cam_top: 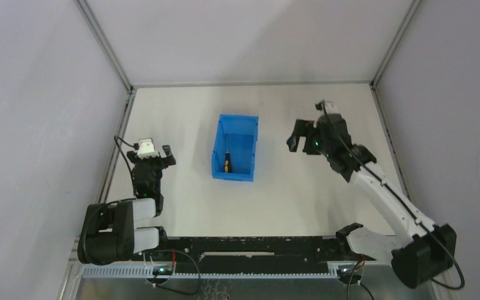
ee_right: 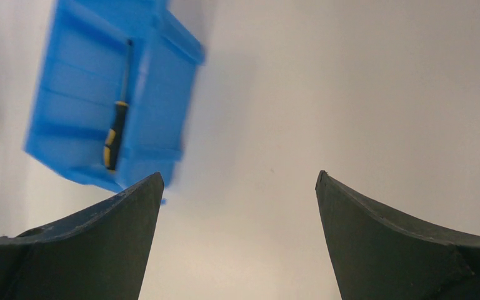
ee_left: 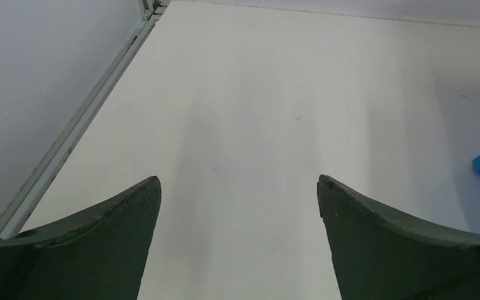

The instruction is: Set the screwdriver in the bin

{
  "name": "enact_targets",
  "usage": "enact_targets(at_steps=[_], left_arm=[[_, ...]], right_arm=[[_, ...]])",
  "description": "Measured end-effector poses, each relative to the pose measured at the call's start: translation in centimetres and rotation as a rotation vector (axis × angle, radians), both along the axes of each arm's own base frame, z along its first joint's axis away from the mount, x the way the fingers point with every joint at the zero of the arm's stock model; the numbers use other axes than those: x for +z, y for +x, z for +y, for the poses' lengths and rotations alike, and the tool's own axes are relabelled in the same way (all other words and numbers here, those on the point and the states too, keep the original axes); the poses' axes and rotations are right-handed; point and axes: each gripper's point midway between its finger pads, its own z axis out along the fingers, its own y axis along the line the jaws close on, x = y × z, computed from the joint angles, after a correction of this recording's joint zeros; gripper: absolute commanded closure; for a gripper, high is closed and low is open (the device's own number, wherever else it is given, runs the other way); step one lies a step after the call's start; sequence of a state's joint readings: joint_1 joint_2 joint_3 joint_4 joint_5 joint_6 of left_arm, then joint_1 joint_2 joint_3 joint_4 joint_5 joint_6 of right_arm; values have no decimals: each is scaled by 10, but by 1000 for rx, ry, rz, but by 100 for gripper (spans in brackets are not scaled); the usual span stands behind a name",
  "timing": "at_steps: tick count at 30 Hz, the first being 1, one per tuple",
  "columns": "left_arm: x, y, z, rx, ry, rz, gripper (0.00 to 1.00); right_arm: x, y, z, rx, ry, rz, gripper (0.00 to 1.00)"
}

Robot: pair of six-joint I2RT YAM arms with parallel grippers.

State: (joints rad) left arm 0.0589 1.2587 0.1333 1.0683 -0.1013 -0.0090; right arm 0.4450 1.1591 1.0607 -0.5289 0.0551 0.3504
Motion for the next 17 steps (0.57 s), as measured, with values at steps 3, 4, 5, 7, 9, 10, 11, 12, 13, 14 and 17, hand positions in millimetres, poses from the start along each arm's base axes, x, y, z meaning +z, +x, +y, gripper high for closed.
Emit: enact_targets(at_steps=[3,4,5,7,9,10,11,12,13,14,17], left_arm=[[0,0,0,0,0,0,0],[0,0,0,0,0,0,0],[0,0,0,0,0,0,0],[0,0,0,0,0,0,0],[0,0,0,0,0,0,0],[0,0,0,0,0,0,0],[0,0,0,0,0,0,0],[0,0,0,0,0,0,0],[0,0,0,0,0,0,0],[0,0,0,0,0,0,0],[0,0,0,0,0,0,0]], right_arm=[[-30,-16,-28,-63,9,2,0],[-42,-22,-37,-88,20,4,0],[-52,-26,-47,-115,26,7,0],[-71,-33,-62,-170,42,17,0],[-94,-40,-76,-224,54,40,0],[-105,-44,-80,-243,63,58,0],[-113,-48,-82,-251,66,73,0],[-121,-51,-83,-254,77,91,0],[-128,-54,-83,-255,85,105,0],[-133,-56,-82,-253,97,117,0],[-139,-58,-78,-241,131,125,0]])
